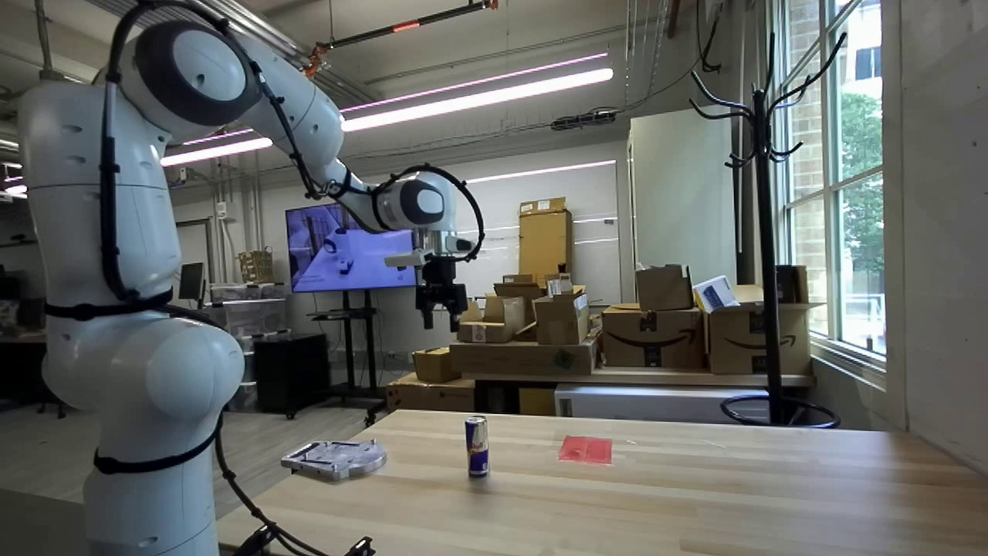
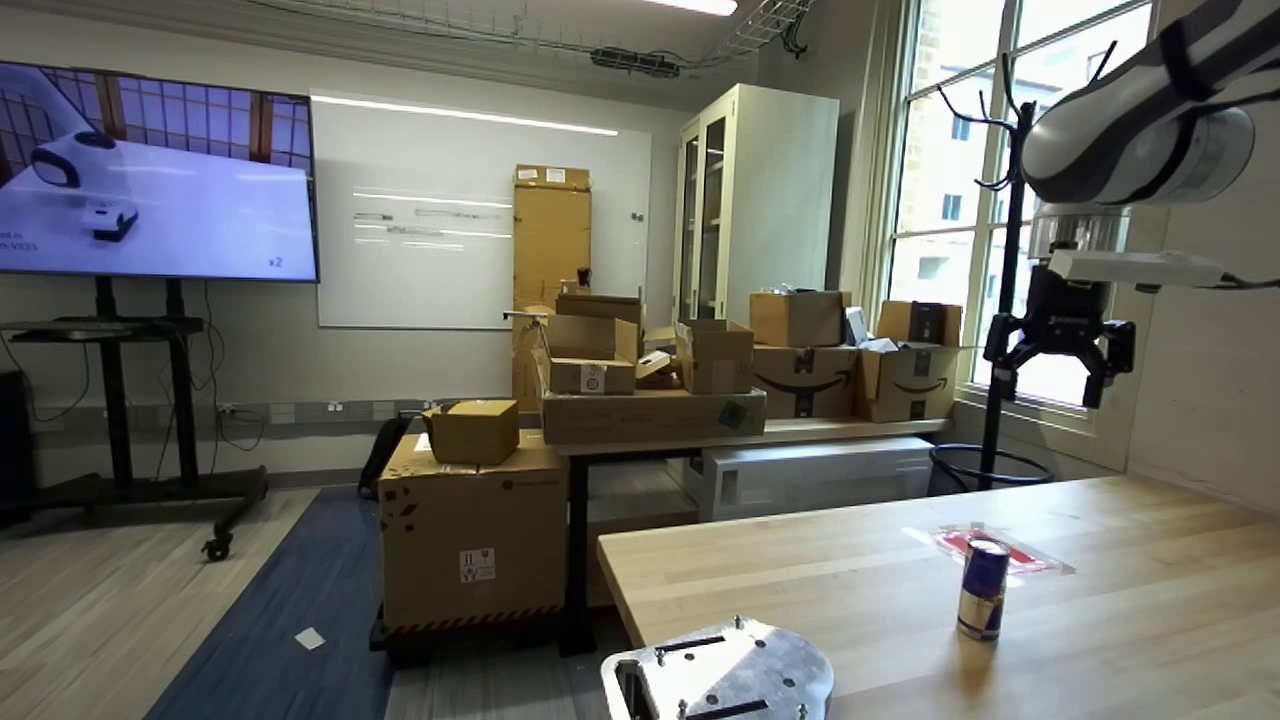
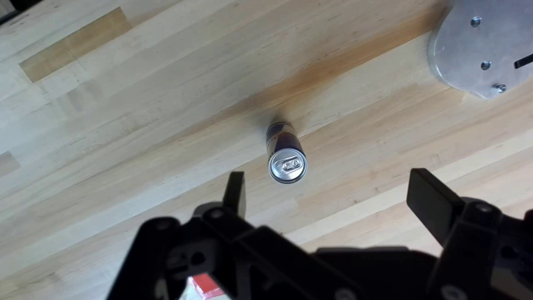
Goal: Put the can on the metal plate
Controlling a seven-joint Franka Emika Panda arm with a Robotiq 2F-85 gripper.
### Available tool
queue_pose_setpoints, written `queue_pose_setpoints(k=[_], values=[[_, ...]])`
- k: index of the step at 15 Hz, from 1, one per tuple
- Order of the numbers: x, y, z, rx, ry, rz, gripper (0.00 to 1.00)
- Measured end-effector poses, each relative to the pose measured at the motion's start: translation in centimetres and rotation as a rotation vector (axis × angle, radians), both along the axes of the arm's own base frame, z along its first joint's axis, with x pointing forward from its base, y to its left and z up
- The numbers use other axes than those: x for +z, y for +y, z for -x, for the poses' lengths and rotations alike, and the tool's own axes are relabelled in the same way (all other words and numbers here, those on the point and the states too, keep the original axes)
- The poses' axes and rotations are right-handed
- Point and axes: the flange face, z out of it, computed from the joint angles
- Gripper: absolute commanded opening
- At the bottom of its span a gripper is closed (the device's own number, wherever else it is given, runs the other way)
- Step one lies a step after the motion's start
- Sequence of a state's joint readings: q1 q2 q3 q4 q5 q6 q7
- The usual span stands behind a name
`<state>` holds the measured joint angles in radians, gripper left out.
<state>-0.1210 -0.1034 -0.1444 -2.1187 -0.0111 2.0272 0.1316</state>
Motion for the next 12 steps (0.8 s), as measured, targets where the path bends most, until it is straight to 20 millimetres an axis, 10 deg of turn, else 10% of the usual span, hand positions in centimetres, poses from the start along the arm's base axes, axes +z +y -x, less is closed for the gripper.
queue_pose_setpoints(k=[12], values=[[-10.4,-4.3,-3.1,-0.113,-0.014,-0.019,1.00]])
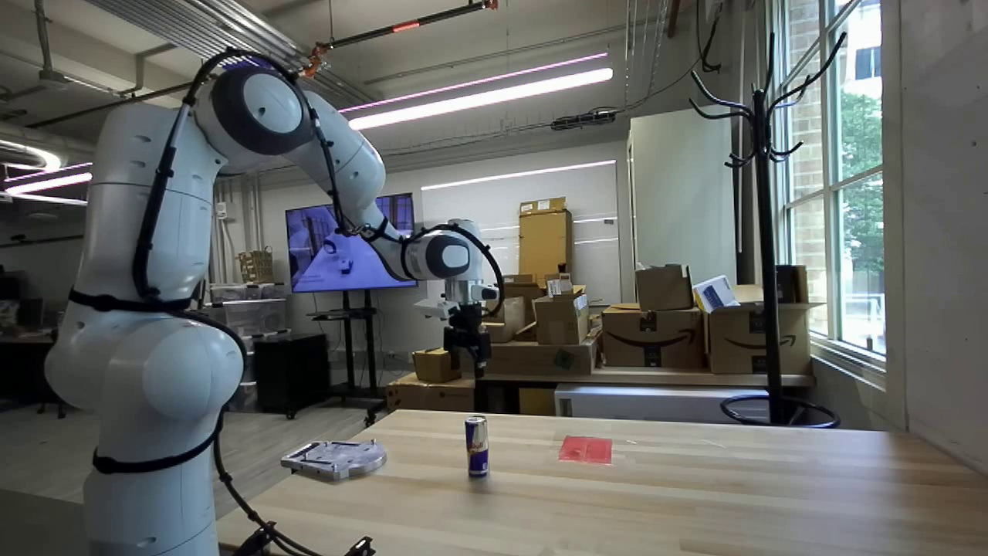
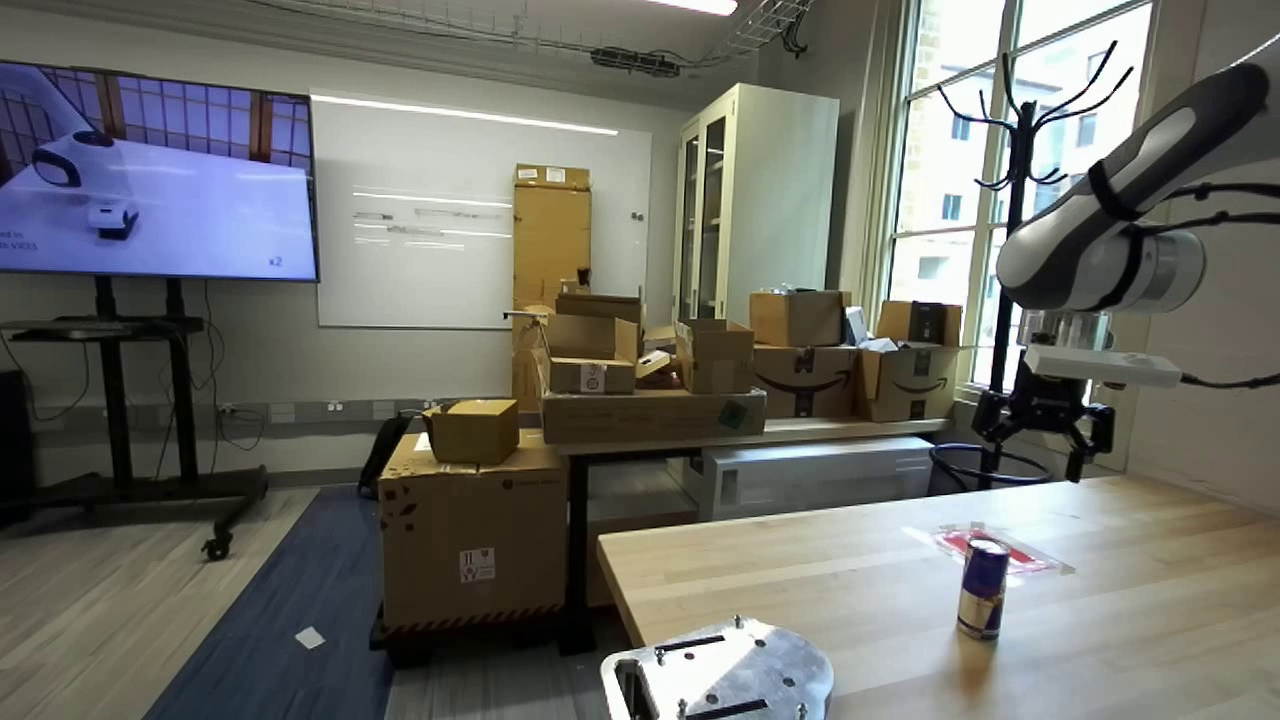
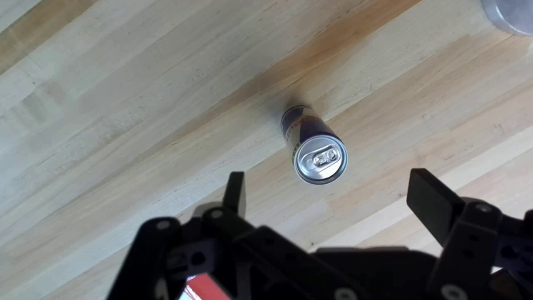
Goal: Put the can on the metal plate
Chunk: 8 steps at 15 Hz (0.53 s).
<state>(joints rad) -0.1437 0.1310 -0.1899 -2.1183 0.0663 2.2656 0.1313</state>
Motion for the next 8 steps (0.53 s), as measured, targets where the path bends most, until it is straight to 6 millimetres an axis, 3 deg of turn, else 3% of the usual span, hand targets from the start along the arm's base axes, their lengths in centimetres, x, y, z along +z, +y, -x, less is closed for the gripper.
queue_pose_setpoints(k=[8], values=[[-4.7,0.0,-0.4,0.003,0.005,0.019,1.00]])
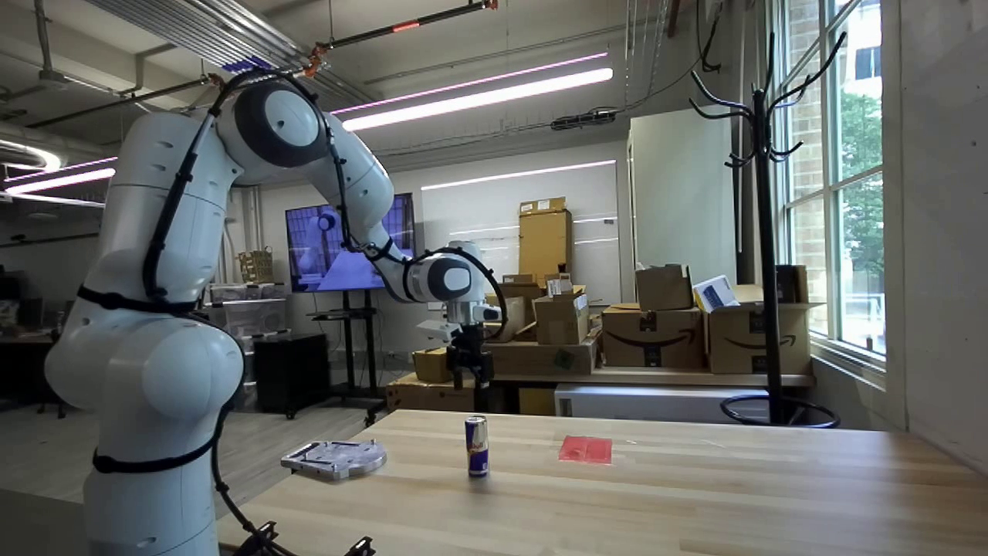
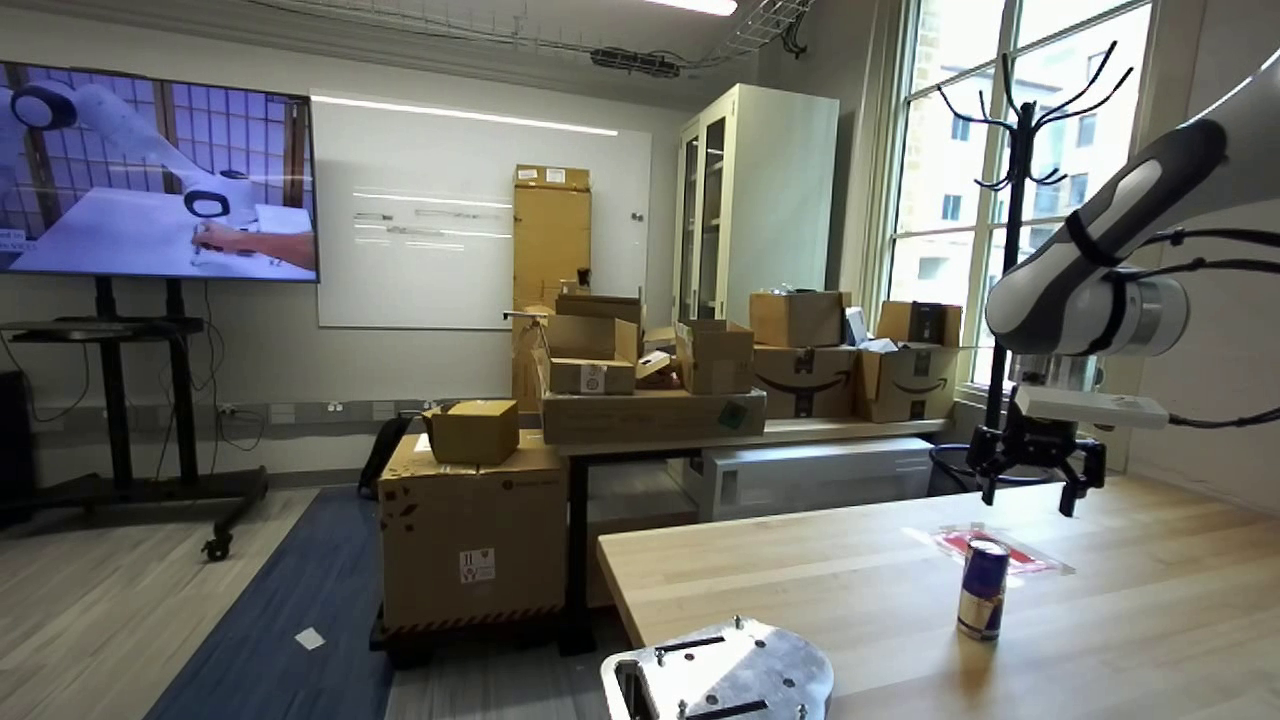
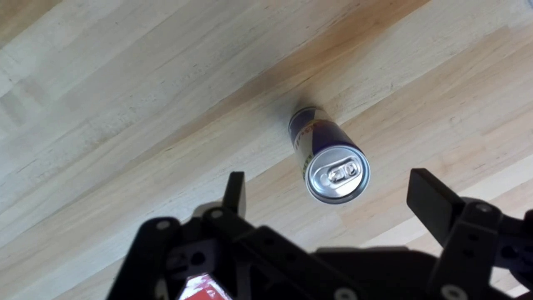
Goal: Put the can on the metal plate
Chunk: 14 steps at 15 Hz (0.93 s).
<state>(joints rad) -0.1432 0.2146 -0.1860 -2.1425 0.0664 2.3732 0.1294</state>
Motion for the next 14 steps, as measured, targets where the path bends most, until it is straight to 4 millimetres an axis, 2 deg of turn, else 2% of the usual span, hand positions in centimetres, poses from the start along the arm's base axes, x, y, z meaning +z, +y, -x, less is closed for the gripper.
queue_pose_setpoints(k=[4,8,11,14], values=[[-2.2,1.7,0.1,0.028,0.010,-0.001,1.00],[-3.3,3.1,-0.7,0.057,-0.005,0.007,1.00],[-3.8,3.0,-1.1,0.065,-0.015,0.021,1.00],[-4.5,2.2,-1.5,0.054,-0.010,0.028,1.00]])
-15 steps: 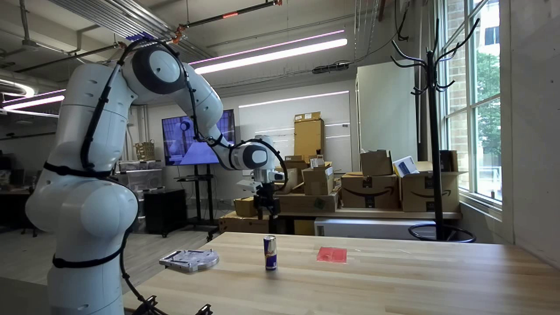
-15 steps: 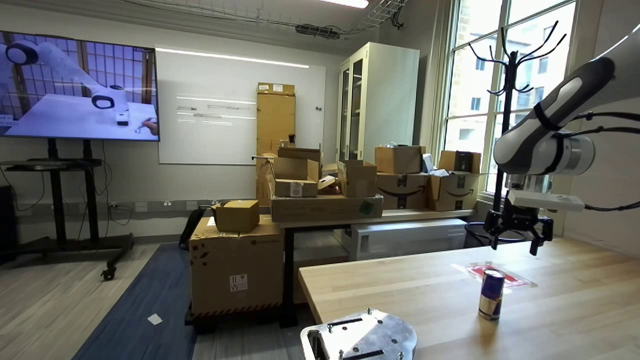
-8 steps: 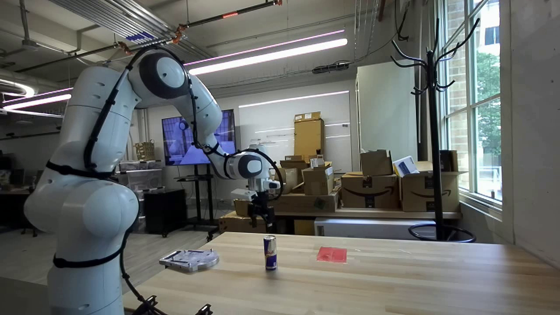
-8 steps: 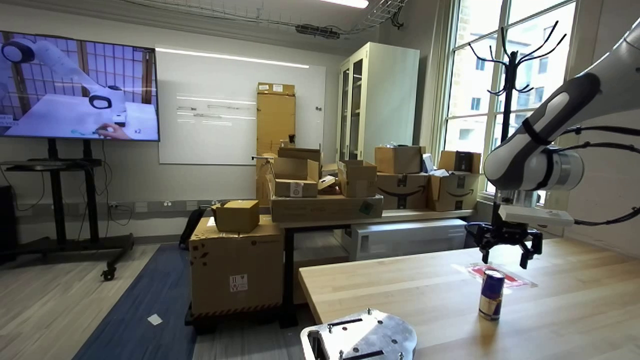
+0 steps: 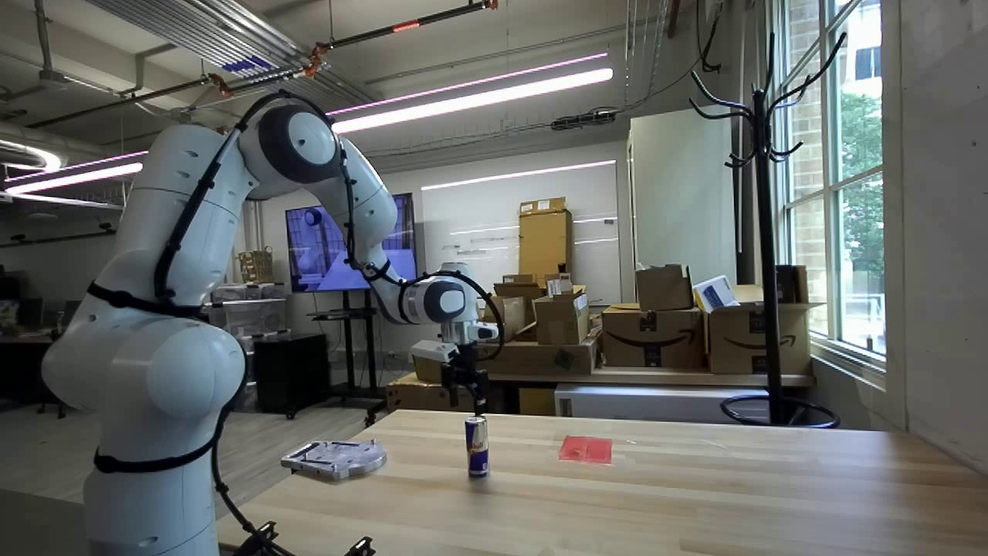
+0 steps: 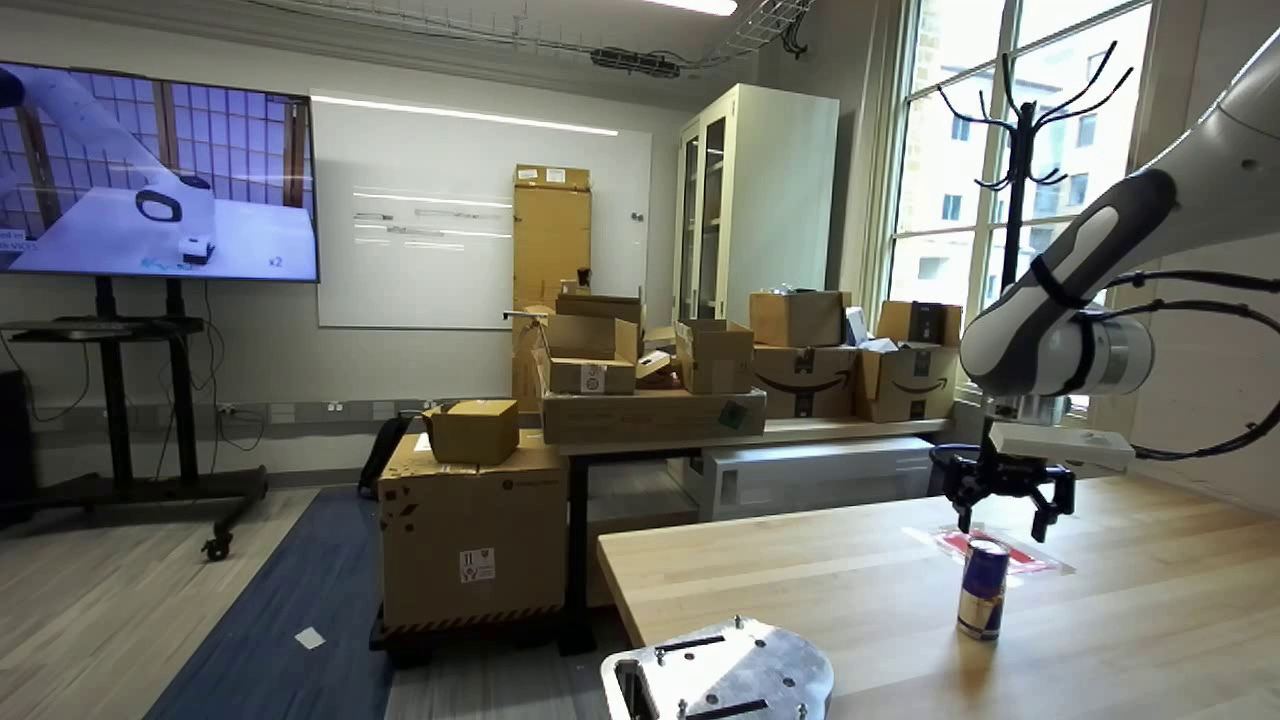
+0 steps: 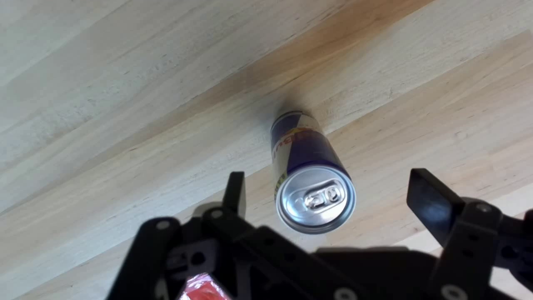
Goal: Put the can on the metal plate
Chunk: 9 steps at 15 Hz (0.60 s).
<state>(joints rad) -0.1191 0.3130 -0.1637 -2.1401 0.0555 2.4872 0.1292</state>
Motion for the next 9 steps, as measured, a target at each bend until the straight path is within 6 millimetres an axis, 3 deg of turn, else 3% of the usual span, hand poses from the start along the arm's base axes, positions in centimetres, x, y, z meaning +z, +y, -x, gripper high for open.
queue_pose_setpoints(k=[9], values=[[-1.8,-0.4,-2.1,0.000,0.007,0.006,1.00]])
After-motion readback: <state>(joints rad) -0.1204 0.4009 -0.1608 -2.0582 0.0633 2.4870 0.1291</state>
